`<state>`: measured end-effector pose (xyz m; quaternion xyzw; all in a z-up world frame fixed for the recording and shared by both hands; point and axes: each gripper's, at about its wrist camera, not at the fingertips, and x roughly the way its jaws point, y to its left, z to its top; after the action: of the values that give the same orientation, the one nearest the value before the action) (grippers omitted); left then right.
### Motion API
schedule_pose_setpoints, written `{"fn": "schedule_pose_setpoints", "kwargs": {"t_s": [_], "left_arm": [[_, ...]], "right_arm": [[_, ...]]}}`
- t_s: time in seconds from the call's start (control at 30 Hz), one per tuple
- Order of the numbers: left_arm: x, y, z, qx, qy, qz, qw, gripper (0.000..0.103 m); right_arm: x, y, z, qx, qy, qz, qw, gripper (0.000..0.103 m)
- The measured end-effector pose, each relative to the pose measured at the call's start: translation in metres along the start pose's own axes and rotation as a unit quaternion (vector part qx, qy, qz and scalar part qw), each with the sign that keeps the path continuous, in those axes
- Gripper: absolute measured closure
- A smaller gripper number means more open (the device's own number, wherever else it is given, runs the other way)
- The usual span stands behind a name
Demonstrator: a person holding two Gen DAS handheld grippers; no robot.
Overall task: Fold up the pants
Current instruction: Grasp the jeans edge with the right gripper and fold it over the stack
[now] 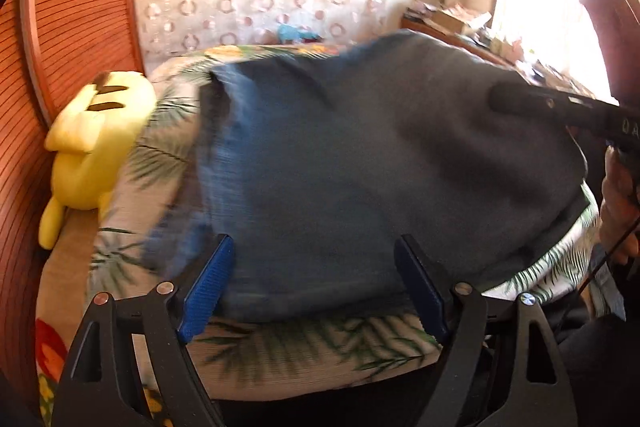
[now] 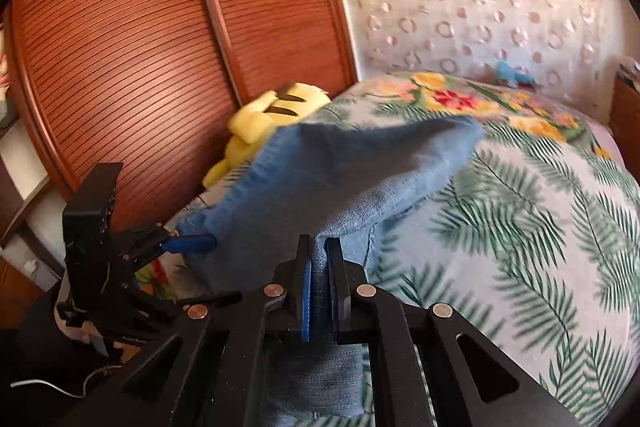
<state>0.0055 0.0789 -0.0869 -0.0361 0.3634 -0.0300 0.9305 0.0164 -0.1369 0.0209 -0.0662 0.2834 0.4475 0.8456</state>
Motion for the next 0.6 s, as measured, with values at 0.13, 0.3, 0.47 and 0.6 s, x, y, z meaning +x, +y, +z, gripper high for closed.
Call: {"fn": "schedule_pose_setpoints", "kwargs": {"t_s": [0.13, 0.3, 0.47, 0.6], "left_arm": [[-0.016, 0.022, 0.004, -0.022, -0.014, 0.024, 0.9994, 0.021], [-0.036, 0.041, 0.009, -0.035, -0.038, 0.043, 0.9977, 0.021], [-0.057, 0.061, 0.012, -0.044, -0.064, 0.060, 0.9952, 0.021], [-0.070, 0.075, 0.012, -0.053, -0.075, 0.071, 0.9933, 0.021]], "right_arm": [[0.014, 0.009, 0.014, -0.020, -0.004, 0.016, 1.000, 0.097], [0.043, 0.024, 0.035, -0.044, -0.003, 0.041, 0.998, 0.097], [0.087, 0.038, 0.050, -0.056, 0.015, 0.074, 0.996, 0.097], [0.131, 0.045, 0.051, -0.050, 0.056, 0.105, 0.992, 0.097]]}}
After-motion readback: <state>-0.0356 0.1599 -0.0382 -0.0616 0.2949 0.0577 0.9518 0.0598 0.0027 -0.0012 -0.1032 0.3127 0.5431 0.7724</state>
